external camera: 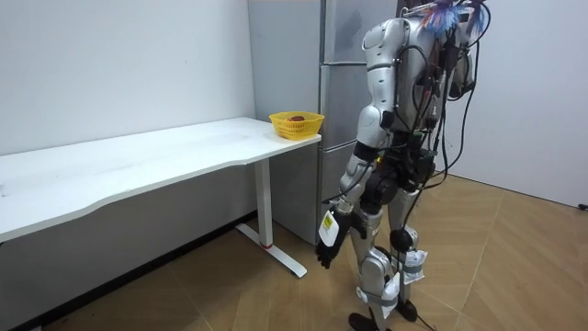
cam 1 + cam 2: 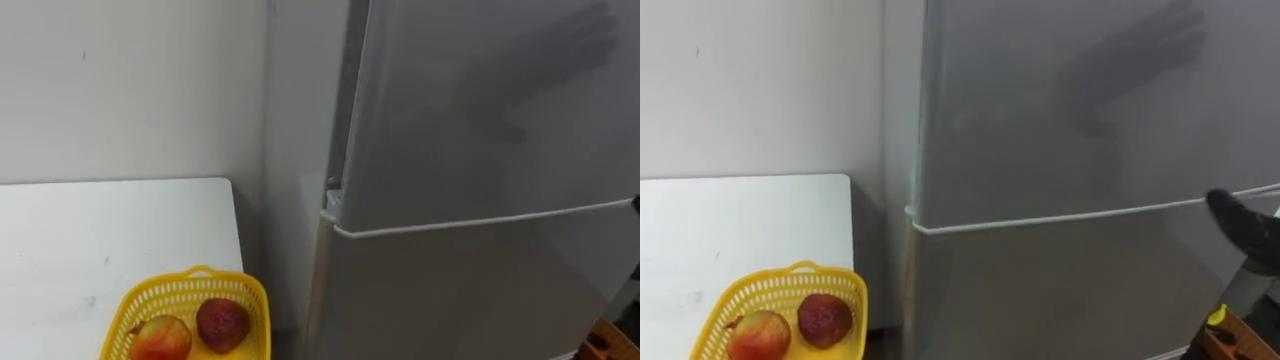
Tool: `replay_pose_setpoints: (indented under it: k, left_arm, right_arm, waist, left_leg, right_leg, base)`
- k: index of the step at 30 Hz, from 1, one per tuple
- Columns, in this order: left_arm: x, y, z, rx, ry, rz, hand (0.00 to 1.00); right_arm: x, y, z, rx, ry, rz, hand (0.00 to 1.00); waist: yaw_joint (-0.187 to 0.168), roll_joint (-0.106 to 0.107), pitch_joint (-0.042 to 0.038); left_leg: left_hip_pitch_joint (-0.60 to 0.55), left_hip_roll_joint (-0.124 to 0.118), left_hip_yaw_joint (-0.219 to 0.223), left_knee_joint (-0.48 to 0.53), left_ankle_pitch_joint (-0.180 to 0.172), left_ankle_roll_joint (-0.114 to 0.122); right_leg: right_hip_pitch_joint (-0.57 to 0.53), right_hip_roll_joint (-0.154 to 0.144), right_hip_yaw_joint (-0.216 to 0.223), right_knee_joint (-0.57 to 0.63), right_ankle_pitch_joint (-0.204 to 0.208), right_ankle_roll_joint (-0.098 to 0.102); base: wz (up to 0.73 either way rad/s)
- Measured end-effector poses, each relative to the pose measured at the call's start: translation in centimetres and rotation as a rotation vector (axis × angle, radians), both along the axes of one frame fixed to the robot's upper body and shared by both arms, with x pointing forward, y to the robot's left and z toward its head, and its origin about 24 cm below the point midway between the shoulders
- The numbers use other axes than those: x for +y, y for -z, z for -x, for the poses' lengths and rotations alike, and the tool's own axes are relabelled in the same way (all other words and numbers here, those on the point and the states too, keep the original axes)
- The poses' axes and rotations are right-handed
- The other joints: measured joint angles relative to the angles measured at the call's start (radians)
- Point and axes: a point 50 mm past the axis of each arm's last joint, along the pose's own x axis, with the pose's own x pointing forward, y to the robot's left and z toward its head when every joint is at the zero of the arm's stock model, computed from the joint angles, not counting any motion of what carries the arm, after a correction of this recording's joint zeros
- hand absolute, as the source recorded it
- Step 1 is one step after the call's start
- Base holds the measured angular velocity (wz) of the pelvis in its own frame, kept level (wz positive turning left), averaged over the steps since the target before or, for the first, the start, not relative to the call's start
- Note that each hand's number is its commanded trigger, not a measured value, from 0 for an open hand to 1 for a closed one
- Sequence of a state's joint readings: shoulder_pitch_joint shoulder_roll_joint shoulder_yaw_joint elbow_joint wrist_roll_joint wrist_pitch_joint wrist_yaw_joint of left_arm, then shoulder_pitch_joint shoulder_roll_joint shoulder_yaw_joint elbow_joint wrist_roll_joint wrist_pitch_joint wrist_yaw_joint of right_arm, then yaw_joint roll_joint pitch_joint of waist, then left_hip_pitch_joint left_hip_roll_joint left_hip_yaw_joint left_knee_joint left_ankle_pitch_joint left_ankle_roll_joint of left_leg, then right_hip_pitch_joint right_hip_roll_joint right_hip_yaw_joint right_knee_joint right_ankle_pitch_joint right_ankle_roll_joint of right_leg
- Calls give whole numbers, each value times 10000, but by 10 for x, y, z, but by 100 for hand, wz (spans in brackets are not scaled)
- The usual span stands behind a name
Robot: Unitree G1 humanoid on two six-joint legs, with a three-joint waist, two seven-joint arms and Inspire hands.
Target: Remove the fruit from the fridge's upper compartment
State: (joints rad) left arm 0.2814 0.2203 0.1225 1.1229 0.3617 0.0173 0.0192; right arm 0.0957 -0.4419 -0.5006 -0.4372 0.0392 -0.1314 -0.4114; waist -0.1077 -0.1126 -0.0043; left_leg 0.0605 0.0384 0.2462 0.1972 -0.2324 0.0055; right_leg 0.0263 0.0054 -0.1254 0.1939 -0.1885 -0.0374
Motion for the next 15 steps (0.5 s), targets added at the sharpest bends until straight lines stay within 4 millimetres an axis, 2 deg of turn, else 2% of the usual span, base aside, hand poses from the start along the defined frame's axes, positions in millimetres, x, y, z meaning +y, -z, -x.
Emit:
replay_pose_setpoints:
  k: [5, 11, 15]
  left_arm:
    - [-1, 0, -2, -33, 7, -17, 0]
    - [0, 0, -7, -18, 89, -175, 0]
    - [0, 0, -10, -68, 131, -152, 0]
  right_arm:
    - [-10, -8, 14, -1285, 1267, -452, 0]
    - [-18, -9, 22, -2038, 2255, -846, 0]
    - [-20, -4, 25, -1999, 2552, -980, 0]
  waist:
    - [-252, 54, -18]
    - [-519, 251, -53]
    - [-539, 268, -3]
  left_leg:
    - [-5, -1, -76, 13, 0, -2]
    - [58, -5, -62, 5, 0, -1]
    - [114, 1, -29, 3, 11, -19]
  right_leg:
    - [131, -8, -138, -119, 7, 10]
    - [153, -14, -114, -70, 7, 11]
    - [105, 51, 114, -60, 3, 4]
  base:
    - [8]
    - [0]
    - [-7]
